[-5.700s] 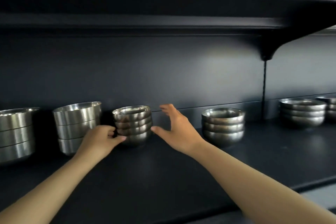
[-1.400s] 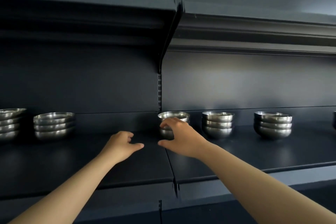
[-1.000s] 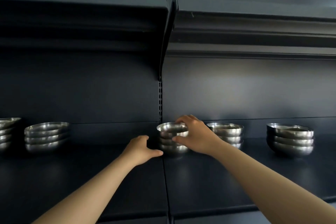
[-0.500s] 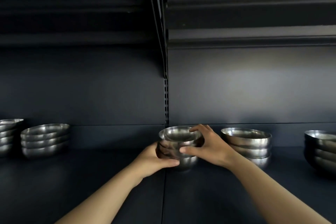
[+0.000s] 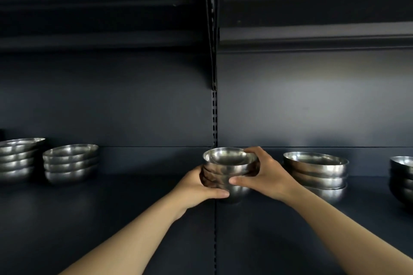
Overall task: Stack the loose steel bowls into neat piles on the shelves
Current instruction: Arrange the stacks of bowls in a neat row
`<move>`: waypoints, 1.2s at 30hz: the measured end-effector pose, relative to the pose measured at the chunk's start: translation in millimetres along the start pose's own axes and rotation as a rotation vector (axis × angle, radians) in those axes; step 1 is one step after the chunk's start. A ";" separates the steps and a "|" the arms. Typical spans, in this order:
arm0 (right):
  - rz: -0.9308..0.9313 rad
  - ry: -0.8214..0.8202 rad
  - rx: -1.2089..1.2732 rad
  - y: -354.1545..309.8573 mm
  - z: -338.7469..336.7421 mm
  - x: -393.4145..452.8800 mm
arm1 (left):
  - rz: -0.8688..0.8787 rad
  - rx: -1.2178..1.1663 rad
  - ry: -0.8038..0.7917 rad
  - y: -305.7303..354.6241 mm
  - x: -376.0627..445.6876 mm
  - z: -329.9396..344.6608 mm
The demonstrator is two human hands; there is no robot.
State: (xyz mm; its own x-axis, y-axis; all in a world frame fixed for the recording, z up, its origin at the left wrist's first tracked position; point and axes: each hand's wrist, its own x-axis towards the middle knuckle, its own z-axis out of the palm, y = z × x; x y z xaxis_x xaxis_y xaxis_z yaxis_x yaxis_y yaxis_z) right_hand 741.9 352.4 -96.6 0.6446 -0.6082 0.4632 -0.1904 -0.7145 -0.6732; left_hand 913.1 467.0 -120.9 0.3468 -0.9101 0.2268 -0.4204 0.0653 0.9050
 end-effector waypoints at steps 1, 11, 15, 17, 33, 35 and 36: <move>-0.010 0.002 0.011 -6.2 2.6 2.2 | 0.005 0.001 0.017 1.7 -2.0 -6.2; -0.143 -0.056 0.146 -92.5 116.4 58.8 | -0.027 0.070 0.158 -23.7 -37.3 -150.0; -0.129 -0.073 0.192 -105.8 161.7 80.2 | -0.041 0.031 0.153 -47.0 -37.5 -192.2; -0.124 -0.088 0.191 -107.4 176.3 85.6 | -0.060 0.023 0.167 -59.1 -36.5 -201.6; -0.052 -0.065 0.183 -92.1 202.0 87.0 | -0.070 0.004 0.248 -88.4 -26.8 -202.3; -0.049 -0.063 0.150 -90.6 203.6 87.1 | -0.067 0.000 0.282 -89.5 -25.5 -204.7; -0.048 -0.062 0.132 -90.1 204.3 87.2 | -0.061 -0.012 0.292 -90.1 -24.7 -205.5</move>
State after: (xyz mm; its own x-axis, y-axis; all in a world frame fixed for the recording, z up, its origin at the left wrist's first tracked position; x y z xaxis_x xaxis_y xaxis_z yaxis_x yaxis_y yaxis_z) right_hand 966.5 434.4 -113.4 0.6957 -0.5488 0.4635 -0.0617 -0.6885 -0.7226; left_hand 1114.7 567.7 -134.1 0.5984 -0.7564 0.2643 -0.3822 0.0205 0.9239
